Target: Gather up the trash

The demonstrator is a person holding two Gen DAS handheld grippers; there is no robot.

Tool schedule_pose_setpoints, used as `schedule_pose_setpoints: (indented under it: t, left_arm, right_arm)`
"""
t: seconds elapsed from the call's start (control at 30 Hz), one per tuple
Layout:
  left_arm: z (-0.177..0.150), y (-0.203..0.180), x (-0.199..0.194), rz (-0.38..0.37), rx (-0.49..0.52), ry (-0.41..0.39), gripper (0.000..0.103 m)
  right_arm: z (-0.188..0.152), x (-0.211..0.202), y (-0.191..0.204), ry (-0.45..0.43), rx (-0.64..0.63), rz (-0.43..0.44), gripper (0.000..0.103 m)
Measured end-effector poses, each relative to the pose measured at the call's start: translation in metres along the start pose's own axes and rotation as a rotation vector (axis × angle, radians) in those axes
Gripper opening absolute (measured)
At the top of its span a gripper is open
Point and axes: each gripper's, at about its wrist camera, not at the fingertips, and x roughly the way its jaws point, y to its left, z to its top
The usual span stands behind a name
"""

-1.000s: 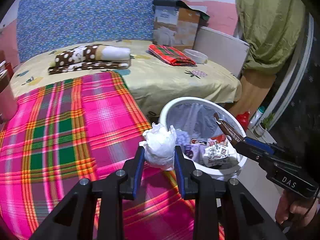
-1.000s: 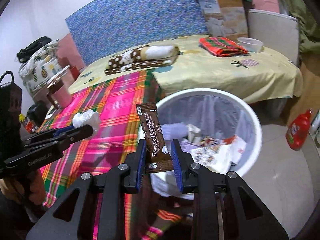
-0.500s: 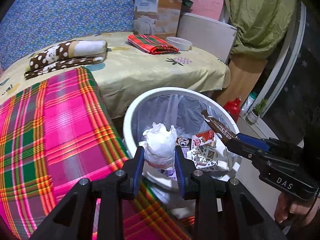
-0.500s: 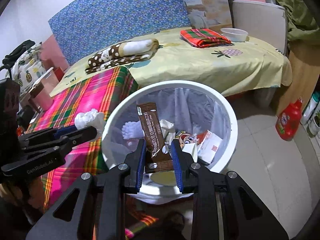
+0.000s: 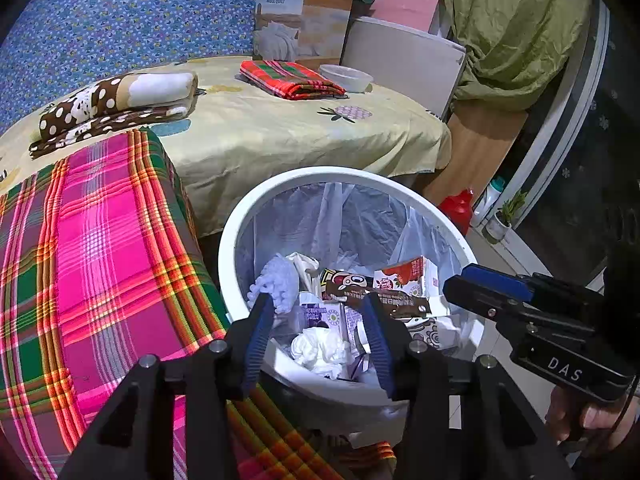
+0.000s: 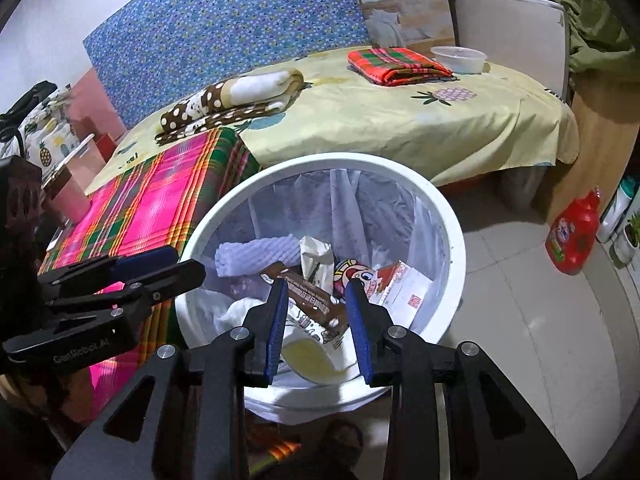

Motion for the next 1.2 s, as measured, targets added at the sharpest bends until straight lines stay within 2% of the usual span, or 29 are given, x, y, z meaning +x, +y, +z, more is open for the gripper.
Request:
schedule_pose_setpoints:
  t: [0.3,0.47,1.2]
  left_arm:
    - [-0.012,-0.001,-0.029,0.019,0.0,-0.037,0.052]
    - [-0.024,-0.002,-0.049,0.048,-0.01,-0.054,0.052]
    - [-0.086,0.007,-0.134,0.146,-0.055,-0.133,0.052]
  right_arm:
    - [-0.008,-0.017,0.012,-0.027,0.003,0.014,0.034]
    - [-0.014,-0.026,0.027,-0.036,-0.014,0.036,0.04]
    - [-0.056,-0.073,0.088,-0.104,-0.098,0.059,0.04]
